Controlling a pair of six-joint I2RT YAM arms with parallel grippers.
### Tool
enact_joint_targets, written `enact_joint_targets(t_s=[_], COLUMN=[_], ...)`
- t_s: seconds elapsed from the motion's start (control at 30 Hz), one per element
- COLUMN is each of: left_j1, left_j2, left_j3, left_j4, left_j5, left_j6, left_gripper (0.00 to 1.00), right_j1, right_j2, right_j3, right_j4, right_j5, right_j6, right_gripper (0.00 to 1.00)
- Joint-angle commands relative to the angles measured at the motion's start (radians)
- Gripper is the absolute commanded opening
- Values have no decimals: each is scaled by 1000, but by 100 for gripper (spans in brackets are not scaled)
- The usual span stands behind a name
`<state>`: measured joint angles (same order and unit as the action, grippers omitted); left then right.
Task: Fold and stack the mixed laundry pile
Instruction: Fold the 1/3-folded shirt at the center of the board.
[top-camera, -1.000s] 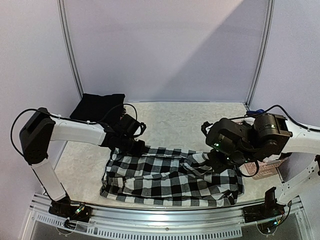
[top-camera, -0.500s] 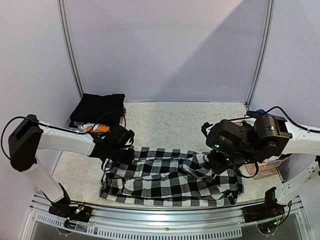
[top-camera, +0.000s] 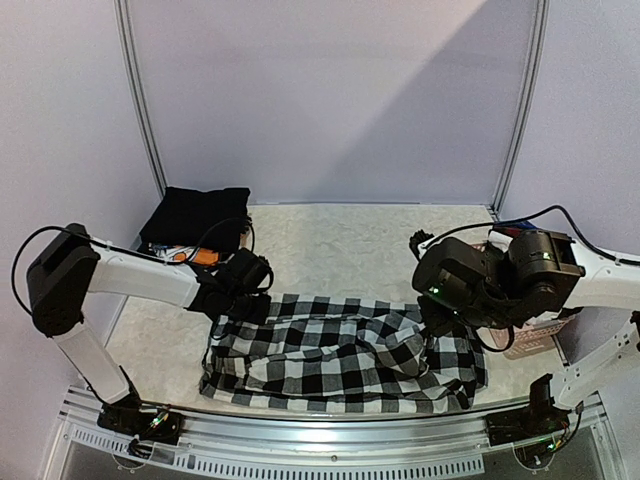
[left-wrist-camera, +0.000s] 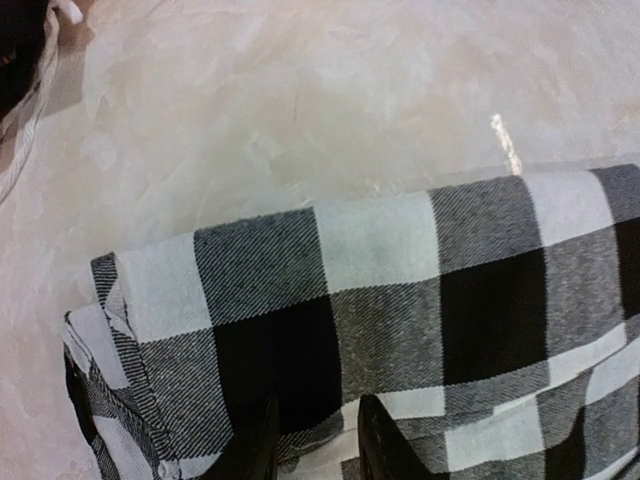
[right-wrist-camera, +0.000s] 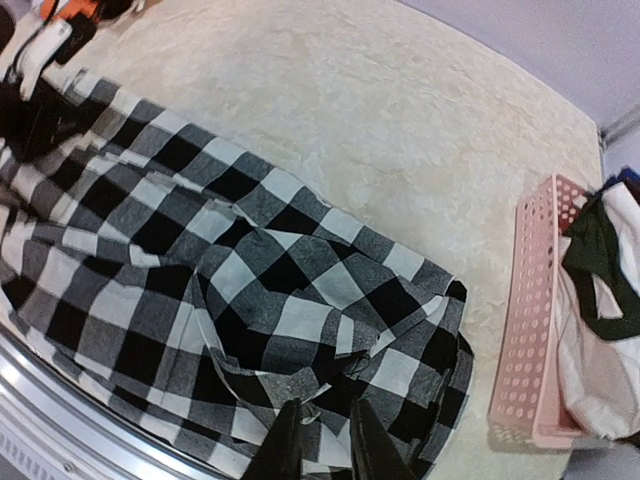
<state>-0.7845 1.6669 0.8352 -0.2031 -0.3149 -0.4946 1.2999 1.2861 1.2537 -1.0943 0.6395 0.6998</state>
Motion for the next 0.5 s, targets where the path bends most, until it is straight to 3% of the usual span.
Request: enact_joint_targets(t_s=[0.0,0.1,0.17,0.27,0.47], left_j1=[17,22,24,25,50], left_j2=[39,25,12,8,90], left_j3=[-1,-16,-21,-27,-39], left_j4=[-21,-42,-58,-60,-1], left_j5=[-45,-76,-89,-82,-15], left_j6=[-17,-44,-60,-71,-68], left_gripper=[29,33,37,38,36], right_j1=[-30,-93,-160,-229,-272], right_j2=[0,-41,-97,-200,-400], right_j3=[-38,-175,-285,-430,-618], right_j4=[54,195,304,438,584], right_j5=[11,-102,-196,-277,-287], right_j6=[17,40,68,141,280], right_gripper=[38,72,83,88,87])
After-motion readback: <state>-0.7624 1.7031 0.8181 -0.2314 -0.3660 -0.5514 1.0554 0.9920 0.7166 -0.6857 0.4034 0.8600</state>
